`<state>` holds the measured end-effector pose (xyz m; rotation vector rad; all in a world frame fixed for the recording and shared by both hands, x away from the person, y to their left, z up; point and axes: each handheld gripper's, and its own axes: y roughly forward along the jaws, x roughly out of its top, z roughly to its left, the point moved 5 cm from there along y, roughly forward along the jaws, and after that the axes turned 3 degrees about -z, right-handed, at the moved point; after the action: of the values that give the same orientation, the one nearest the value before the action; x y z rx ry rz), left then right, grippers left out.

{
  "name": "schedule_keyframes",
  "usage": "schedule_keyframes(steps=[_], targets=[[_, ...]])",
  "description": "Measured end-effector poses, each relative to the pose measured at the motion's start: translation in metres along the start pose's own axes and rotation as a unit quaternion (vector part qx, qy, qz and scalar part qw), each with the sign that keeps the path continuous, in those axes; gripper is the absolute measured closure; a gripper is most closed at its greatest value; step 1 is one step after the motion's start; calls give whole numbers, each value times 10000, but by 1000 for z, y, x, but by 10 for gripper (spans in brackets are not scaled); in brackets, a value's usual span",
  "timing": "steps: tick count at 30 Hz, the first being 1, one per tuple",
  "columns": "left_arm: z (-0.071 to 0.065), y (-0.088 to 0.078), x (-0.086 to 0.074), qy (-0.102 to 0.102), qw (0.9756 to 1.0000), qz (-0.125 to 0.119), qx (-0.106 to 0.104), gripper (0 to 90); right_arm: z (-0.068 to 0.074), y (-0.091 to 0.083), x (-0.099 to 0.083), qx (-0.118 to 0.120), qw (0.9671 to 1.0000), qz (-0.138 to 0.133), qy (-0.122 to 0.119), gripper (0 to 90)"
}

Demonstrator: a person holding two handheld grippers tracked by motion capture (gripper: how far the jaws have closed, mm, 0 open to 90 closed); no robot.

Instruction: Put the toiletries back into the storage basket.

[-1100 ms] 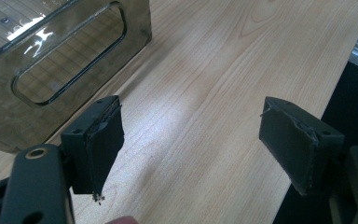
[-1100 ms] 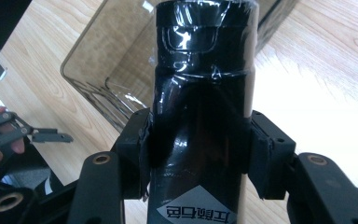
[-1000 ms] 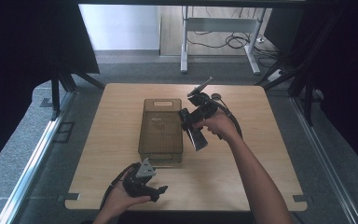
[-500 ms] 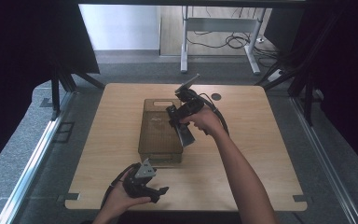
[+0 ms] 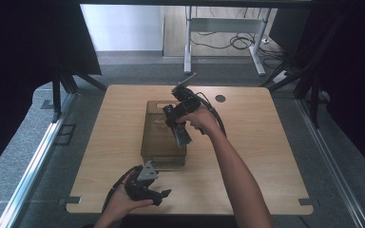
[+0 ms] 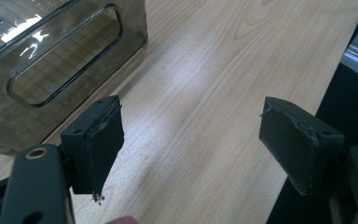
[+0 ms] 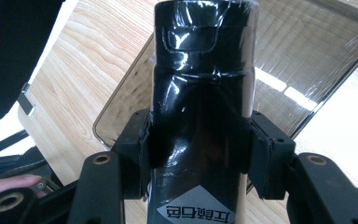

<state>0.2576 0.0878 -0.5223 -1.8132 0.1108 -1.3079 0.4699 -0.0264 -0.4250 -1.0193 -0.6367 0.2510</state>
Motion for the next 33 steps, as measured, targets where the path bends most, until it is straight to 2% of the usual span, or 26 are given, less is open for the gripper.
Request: schedule_keyframes(steps=[21, 33], targets=[[3, -2, 0, -26, 10000, -24, 14, 220, 6, 18, 15, 53, 9996, 66, 284, 484], [3, -4, 0, -36, 10000, -48, 9, 220, 15, 38, 22, 140, 9992, 102, 356, 484]])
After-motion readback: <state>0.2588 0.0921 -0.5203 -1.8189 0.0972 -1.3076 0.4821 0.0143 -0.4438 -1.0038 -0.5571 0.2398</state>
